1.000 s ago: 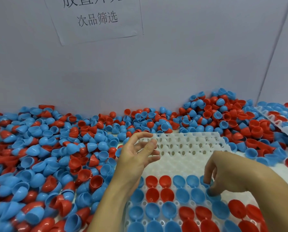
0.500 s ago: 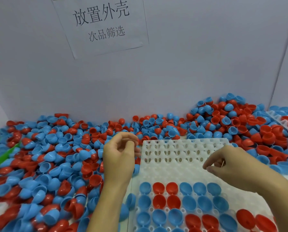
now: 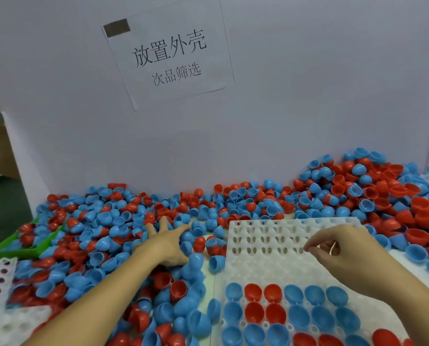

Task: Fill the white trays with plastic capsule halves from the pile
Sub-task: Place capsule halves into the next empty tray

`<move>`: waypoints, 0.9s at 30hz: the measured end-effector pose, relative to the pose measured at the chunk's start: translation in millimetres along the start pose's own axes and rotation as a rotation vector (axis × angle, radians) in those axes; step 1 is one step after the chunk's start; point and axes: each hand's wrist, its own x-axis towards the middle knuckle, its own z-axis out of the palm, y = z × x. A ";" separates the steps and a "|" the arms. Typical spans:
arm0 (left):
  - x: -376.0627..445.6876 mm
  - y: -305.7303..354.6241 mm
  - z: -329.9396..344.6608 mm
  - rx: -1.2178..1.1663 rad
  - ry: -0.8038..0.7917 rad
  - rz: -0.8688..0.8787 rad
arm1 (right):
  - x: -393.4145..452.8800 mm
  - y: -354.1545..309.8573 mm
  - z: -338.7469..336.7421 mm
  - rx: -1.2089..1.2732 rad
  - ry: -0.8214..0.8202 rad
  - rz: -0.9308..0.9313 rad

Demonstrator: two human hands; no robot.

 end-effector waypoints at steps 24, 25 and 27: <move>20.6 -8.8 -14.6 -0.832 0.456 -0.043 | 1.2 -0.1 2.9 0.011 -0.027 0.006; 20.1 -11.4 -16.4 -0.933 0.463 -0.052 | 1.4 -0.1 3.1 0.012 -0.030 0.007; 20.8 -15.7 -16.9 -1.045 0.467 -0.057 | 2.0 0.1 3.7 0.014 -0.034 0.004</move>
